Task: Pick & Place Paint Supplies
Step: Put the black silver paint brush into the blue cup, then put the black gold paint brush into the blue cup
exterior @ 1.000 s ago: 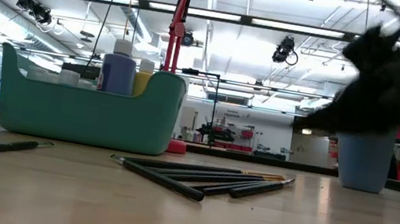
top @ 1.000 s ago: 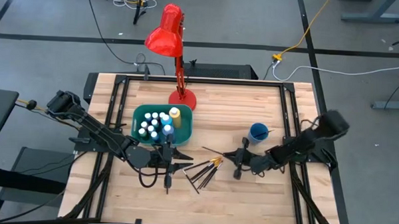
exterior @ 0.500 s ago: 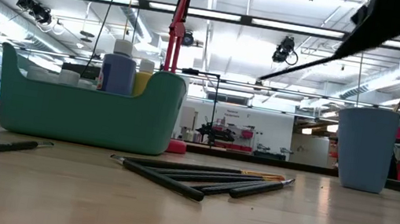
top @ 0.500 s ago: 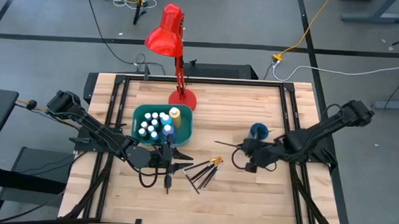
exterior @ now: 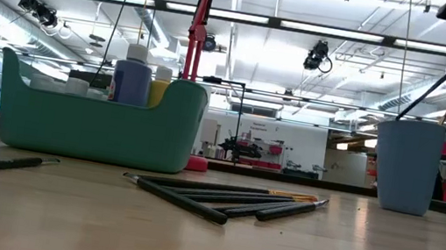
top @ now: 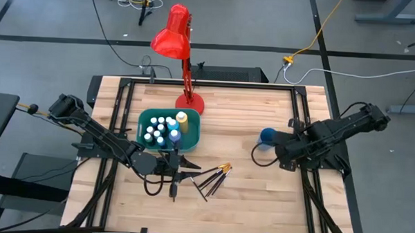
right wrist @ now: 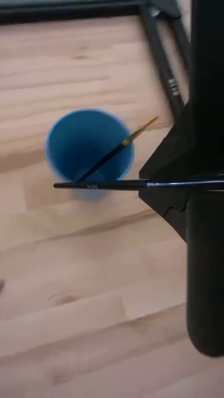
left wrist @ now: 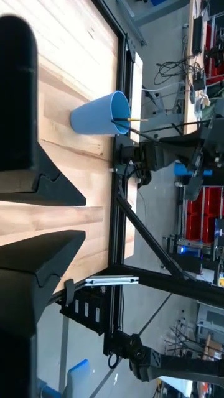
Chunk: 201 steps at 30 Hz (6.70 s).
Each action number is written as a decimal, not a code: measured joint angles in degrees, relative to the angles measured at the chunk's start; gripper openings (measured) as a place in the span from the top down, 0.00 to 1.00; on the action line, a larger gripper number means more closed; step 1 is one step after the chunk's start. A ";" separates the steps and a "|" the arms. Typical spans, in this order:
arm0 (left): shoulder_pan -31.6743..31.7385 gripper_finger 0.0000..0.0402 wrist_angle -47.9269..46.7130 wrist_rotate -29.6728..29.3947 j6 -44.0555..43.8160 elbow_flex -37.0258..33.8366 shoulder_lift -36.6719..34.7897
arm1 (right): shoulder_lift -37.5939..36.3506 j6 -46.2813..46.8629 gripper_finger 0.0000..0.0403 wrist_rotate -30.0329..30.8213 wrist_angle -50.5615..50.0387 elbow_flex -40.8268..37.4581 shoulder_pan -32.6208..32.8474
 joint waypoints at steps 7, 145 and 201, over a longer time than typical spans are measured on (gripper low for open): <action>0.00 0.80 0.00 0.01 -0.02 0.00 0.00 | -0.52 0.48 0.94 0.17 0.06 -0.17 -1.56; 0.02 0.80 -3.61 -1.94 -0.27 -0.02 0.00 | 38.27 -41.10 0.54 -16.32 110.26 -29.45 -17.42; 0.02 0.80 -3.89 -1.50 -0.70 -0.02 0.00 | 30.78 -46.65 0.80 -15.72 107.67 -29.68 -16.59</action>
